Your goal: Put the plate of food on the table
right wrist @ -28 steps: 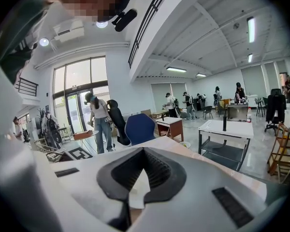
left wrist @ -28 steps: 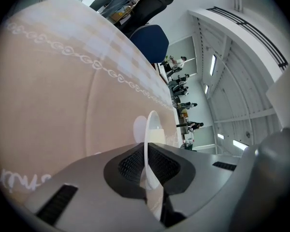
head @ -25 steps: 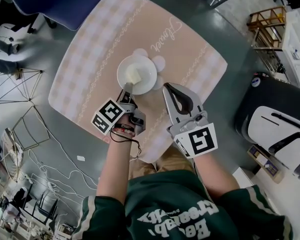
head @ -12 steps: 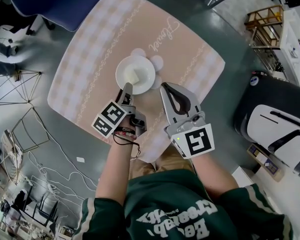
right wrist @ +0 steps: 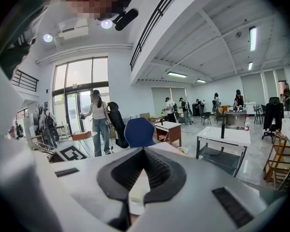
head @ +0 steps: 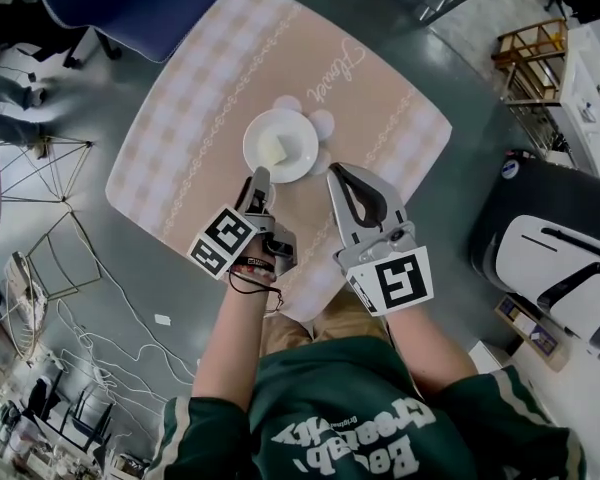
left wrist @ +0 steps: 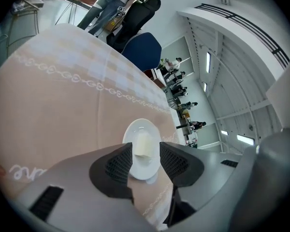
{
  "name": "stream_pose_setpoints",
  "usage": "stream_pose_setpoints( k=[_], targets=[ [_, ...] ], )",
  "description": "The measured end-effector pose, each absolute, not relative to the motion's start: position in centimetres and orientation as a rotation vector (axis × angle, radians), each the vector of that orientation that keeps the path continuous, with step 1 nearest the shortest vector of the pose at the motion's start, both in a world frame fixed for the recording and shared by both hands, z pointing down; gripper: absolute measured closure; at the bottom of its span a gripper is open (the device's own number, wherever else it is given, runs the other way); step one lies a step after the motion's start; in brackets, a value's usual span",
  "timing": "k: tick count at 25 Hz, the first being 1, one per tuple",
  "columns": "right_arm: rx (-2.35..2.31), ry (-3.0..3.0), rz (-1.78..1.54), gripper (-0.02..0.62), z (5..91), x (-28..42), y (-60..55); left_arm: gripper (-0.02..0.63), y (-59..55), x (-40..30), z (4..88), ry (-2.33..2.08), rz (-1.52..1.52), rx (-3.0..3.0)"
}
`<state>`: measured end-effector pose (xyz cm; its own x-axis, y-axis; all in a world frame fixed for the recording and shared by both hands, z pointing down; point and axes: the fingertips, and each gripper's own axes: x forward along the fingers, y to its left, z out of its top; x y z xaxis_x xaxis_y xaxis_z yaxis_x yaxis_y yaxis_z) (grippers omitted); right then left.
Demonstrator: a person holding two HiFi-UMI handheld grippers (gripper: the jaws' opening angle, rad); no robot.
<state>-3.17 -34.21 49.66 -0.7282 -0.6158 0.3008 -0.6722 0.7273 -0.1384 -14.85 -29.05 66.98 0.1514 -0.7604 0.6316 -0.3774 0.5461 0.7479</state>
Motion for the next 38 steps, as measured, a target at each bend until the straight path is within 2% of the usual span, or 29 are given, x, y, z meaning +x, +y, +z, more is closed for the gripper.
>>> stream_pose_setpoints(
  k=[19,21,27,32,38],
  targets=[
    [1.137,-2.689,0.21,0.581,41.9,-2.0,-29.7,0.428,-27.3,-13.9,54.7,-1.321,-0.581,1.248],
    [1.155,-2.682,0.2,0.581,40.7,-2.1,-29.2,0.439,-27.2,-14.1,52.2,-1.296,-0.628,1.294],
    [1.223,-2.696,0.138,0.581,35.8,-1.8,-26.4,0.534,-24.6,-14.1,44.9,-1.264,-0.673,1.433],
    [1.245,-2.719,0.151,0.581,33.9,-2.2,-23.7,0.588,-22.4,-14.3,40.5,-1.225,-0.694,1.546],
    [1.26,-2.727,0.127,0.581,32.6,-2.5,-20.7,0.595,-19.2,-14.6,38.0,-1.187,-0.692,1.621]
  ],
)
